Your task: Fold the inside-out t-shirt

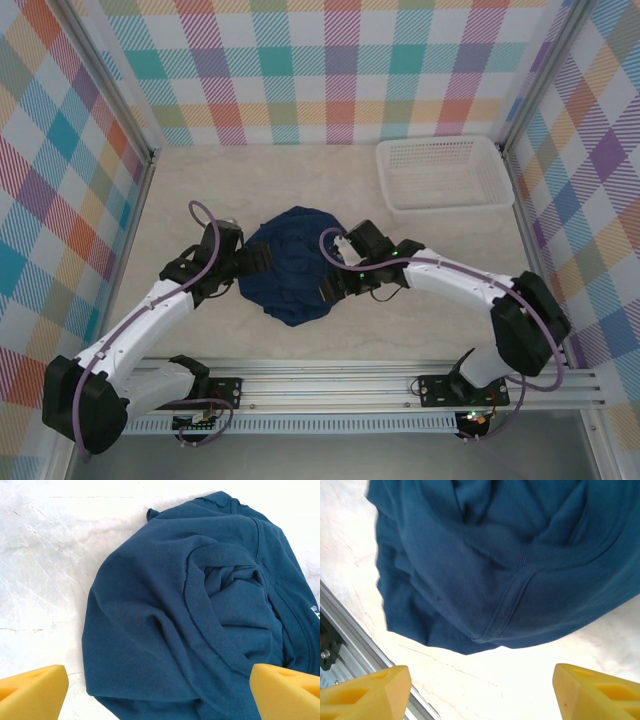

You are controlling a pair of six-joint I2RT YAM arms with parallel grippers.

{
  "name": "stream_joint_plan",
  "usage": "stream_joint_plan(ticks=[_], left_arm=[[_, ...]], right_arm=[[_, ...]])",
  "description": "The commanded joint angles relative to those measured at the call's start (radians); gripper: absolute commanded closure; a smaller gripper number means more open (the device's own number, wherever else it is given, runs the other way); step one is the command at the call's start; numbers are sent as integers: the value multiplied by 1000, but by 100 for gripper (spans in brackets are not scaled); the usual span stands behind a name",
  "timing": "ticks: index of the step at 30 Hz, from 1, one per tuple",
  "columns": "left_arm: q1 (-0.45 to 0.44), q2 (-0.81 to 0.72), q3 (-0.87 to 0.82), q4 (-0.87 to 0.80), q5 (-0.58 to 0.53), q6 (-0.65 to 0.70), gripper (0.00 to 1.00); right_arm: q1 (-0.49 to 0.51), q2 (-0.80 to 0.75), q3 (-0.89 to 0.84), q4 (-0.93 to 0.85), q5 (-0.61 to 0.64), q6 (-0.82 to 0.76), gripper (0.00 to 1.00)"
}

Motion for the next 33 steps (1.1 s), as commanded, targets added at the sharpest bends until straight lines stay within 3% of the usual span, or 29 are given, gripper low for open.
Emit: stream_joint_plan(ticks=[1, 4, 7, 9, 11, 14, 18, 25, 29, 33], left_arm=[[-1, 5, 1, 10, -22, 0, 6], [-2, 23, -6, 33, -33, 3, 6], [-2, 35, 8, 39, -45, 5, 6], [-2, 33, 24, 40, -36, 15, 6], [-2, 27, 20, 76, -12, 39, 6], [-2, 51, 14, 201, 76, 76, 6], [-15, 197, 101, 328, 240, 149, 8], [-64, 561, 411, 33, 217, 308, 8], [-97, 707, 515, -67, 133, 365, 9], [-105, 797, 589, -114, 35, 388, 20]], right_arm=[[28, 64, 18, 143, -38, 112, 32], [34, 124, 28, 222, 15, 130, 46], [33, 151, 97, 113, 158, 43, 87], [28, 79, 100, 27, 271, -47, 100], [13, -39, 66, -14, 306, -152, 100], [-16, -199, -2, -4, 210, -280, 100], [-18, -250, -42, 12, 108, -354, 100], [-19, -238, -107, 38, 216, -289, 100], [-19, -242, -153, 69, 223, -243, 100], [-20, -230, -152, 78, 220, -232, 100]])
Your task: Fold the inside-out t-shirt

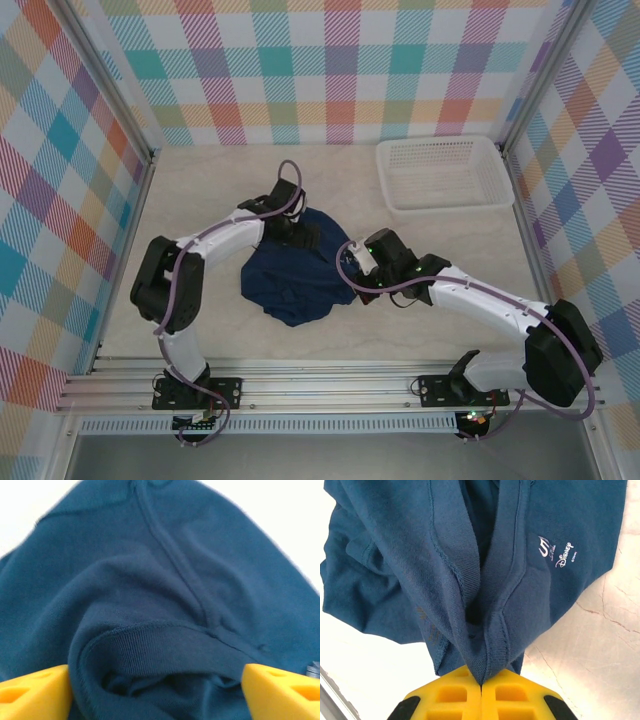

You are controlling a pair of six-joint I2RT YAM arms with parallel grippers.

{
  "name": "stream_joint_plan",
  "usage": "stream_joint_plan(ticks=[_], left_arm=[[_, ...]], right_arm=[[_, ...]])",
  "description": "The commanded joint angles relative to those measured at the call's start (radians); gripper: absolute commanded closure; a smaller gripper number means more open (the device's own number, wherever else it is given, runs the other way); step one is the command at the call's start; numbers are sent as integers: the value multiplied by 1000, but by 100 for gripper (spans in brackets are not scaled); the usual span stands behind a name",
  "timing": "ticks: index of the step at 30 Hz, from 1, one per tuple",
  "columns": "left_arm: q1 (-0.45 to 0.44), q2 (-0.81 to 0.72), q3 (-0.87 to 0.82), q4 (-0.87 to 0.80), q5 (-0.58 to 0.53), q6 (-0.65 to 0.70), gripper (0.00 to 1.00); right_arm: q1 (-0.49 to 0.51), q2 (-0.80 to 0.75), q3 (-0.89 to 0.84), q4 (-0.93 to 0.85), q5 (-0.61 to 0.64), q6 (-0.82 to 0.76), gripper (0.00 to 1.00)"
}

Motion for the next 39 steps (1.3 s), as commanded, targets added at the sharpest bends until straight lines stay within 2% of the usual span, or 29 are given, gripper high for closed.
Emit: stream_joint_plan(ticks=[1, 10, 12, 15, 17, 22, 27, 30, 33, 36, 39], left_arm=[[-7, 41, 60, -102, -93, 60, 24], [-7, 39, 72, -82, -142, 59, 67], [-7, 13, 70, -69, -148, 59, 77], [-5, -55, 72, -53, -176, 46, 86], [-3, -138, 74, -25, -198, 34, 100], [5, -402, 107, 86, -246, -24, 100], [4, -650, 82, 290, -197, -103, 97], [4, -759, 76, 334, -249, -92, 97], [3, -829, 83, 347, -272, -57, 97], [2, -835, 87, 335, -226, -20, 91], [3, -753, 147, 182, -218, -8, 81]], right_arm=[[3, 4, -3, 32, 4, 25, 100], [1, -3, -8, 20, 56, 32, 100], [-6, -6, 7, 5, 84, 37, 100], [-32, -12, 63, -26, 137, 54, 100], [-64, -22, 132, -41, 170, 57, 100], [-128, -69, 389, -8, 192, -10, 100], [-128, -94, 628, 20, 89, -137, 100], [-128, -96, 736, -12, 48, -219, 100], [-128, -90, 803, -36, 43, -237, 100], [-128, -75, 845, -68, 72, -235, 100], [-128, -27, 914, -174, 183, -233, 100]])
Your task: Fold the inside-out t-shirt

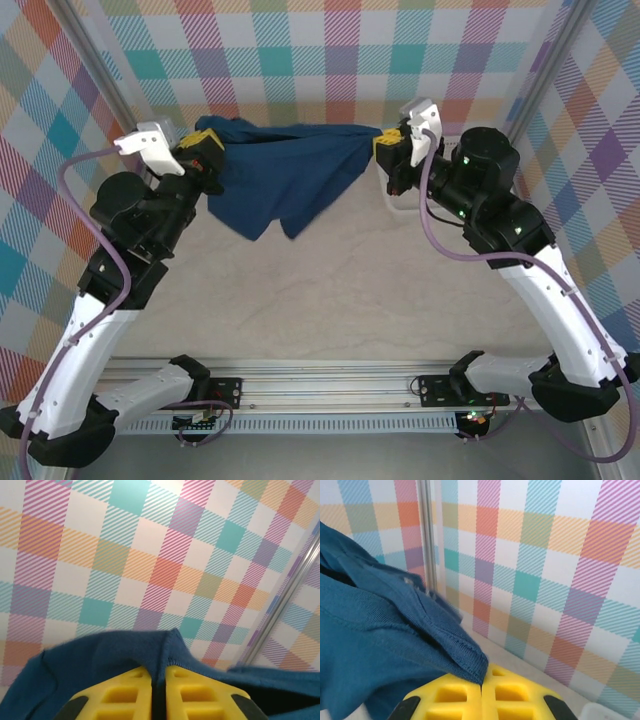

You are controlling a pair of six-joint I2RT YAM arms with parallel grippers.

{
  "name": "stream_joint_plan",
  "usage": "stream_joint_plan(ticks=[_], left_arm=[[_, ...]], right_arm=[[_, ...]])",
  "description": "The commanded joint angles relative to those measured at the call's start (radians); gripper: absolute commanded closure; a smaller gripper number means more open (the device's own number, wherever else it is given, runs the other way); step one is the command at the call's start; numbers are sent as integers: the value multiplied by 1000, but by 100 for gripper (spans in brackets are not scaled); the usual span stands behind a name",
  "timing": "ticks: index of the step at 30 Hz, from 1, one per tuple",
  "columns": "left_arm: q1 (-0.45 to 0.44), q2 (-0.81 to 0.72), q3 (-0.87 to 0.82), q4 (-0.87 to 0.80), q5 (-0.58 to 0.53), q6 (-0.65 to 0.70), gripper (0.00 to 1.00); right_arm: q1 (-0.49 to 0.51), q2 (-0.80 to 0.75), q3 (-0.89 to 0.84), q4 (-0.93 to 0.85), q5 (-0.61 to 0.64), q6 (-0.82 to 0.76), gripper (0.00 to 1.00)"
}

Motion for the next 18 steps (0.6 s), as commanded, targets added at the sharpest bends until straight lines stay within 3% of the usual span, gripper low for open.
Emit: stream_joint_plan(ticks=[1, 5, 6, 8, 9, 11, 14, 18], left_arm=[[2, 100, 48, -138, 20, 37, 77], [2, 109, -31, -150, 85, 19, 71], [2, 103, -60, -147, 90, 14, 73], [3, 98, -135, -147, 88, 15, 87], [2, 99, -163, -153, 87, 17, 88], [4, 115, -235, -150, 106, 13, 78], [2, 194, -326, -126, 191, -5, 51], [2, 370, -339, -183, 237, -23, 42]], right_arm=[[0, 49, 52, -119, 138, -32, 100], [-1, 35, -29, -64, -64, -43, 100], [-1, 40, -34, -65, -86, -43, 100], [-1, 58, -32, -84, -104, -44, 100], [-3, 66, -37, -89, -108, -50, 100], [-8, 87, -42, -142, -95, -73, 100], [-50, 92, -108, -210, -40, -52, 100], [-127, 97, -203, -296, 36, 45, 100]])
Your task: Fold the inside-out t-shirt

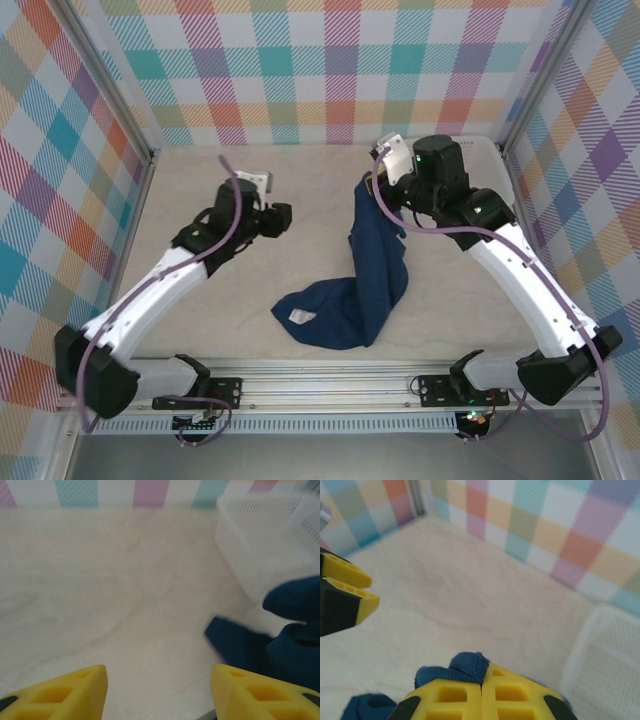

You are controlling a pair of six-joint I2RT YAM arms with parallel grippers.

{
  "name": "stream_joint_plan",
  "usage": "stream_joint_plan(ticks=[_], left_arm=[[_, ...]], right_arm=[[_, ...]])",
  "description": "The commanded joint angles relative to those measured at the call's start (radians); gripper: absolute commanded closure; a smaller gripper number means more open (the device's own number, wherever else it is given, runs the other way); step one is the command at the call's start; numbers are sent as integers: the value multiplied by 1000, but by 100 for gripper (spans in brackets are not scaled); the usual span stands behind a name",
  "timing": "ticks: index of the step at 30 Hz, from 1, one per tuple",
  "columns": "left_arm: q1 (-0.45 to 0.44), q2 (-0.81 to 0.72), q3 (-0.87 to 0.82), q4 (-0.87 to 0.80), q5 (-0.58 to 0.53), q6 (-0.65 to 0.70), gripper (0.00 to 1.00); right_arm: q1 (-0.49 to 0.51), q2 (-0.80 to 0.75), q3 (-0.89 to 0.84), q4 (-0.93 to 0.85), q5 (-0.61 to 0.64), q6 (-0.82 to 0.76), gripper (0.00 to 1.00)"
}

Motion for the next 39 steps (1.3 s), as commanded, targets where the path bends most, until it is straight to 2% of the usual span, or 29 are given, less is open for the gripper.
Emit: stream_joint_plan(ticks=[1, 4, 8, 12, 15, 16, 17, 19, 22, 25, 27, 31, 35, 36, 38, 39], left_arm=[[2, 120, -20, -57, 98, -18, 40], [-7, 161, -60, -104, 199, -50, 36], [-42, 109, -207, -159, 308, -105, 28], [-70, 82, -349, -71, 373, -159, 22], [-104, 189, -316, -33, 407, -148, 20], [-120, 235, -297, -26, 405, -143, 24], [-129, 272, -279, -22, 407, -142, 32], [-136, 307, -253, -20, 403, -146, 64], [-135, 187, -252, -89, 295, -147, 97], [-134, -49, -289, -204, 137, -183, 100], [-134, -202, -331, -263, 80, -228, 100], [-134, -405, -445, -265, 139, -314, 100], [-135, -456, -529, -158, 270, -333, 100], [-135, -458, -535, -125, 304, -318, 97], [-136, -435, -514, -81, 328, -268, 52], [-135, -412, -490, -67, 309, -237, 34]], right_arm=[[-53, 10, -66, -107, 96, 80, 100], [-83, 43, -83, -129, 142, 103, 100], [-94, 108, -53, -133, 163, 106, 100], [-95, 136, -7, -118, 181, 91, 100], [-102, 105, 13, -90, 175, 85, 100], [-106, 90, 25, -85, 164, 85, 100], [-113, 78, 39, -79, 154, 87, 100], [-127, 50, 76, -62, 120, 91, 100], [-139, 11, 121, -2, 26, 107, 100], [-155, 0, 174, 72, -107, 142, 100], [-161, 16, 227, 82, -148, 148, 100], [-173, 76, 301, -9, -143, 126, 100], [-199, 84, 213, -100, -8, 116, 100], [-202, 82, 183, -123, 37, 112, 100], [-213, 69, 94, -161, 138, 108, 100], [-221, 59, 43, -171, 171, 109, 100]])
